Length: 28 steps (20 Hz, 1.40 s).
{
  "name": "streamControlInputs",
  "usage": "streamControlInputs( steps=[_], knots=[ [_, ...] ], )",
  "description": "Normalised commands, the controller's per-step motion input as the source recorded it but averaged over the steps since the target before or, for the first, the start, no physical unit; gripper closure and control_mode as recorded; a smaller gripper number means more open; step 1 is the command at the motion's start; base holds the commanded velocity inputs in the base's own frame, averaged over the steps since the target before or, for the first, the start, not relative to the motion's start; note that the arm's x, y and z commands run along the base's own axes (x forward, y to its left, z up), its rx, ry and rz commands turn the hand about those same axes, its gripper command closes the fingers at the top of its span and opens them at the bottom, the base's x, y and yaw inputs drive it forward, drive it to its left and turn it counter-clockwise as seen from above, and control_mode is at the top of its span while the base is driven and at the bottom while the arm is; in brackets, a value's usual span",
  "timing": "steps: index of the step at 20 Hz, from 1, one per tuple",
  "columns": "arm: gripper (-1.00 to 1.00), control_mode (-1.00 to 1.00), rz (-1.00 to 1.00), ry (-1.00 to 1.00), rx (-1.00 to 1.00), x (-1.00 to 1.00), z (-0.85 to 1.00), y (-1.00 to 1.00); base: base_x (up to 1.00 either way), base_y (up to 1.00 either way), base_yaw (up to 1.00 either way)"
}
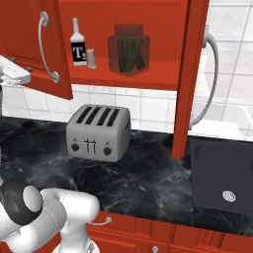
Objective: Pick the candle and jar from the dining table and place them in the open cabinet. Close the cabinet after placing the objects.
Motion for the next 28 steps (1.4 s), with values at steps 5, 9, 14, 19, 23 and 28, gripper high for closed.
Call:
streamControlInputs(
  steps=[5,9,14,19,23,28],
  knots=[
    [-1.00,-1.00,0.00,0.12,0.00,0.45,-0.07,-0.12,0.00,0.00,0.00],
    [-1.00,-1.00,0.00,0.11,0.00,0.38,-0.12,-0.15,0.00,0.00,0.00],
    [-1.00,-1.00,0.03,0.01,-0.01,0.27,-0.12,-0.16,0.00,0.00,0.00],
    [-1.00,-1.00,0.06,0.00,-0.03,0.34,-0.24,-0.33,0.00,0.00,0.00],
    [-1.00,-1.00,0.07,0.00,-0.06,0.28,-0.40,-0.51,0.00,0.00,0.00],
    [-1.00,-1.00,0.05,0.01,0.00,0.33,-0.12,-0.37,0.00,0.00,0.00]
  ],
)
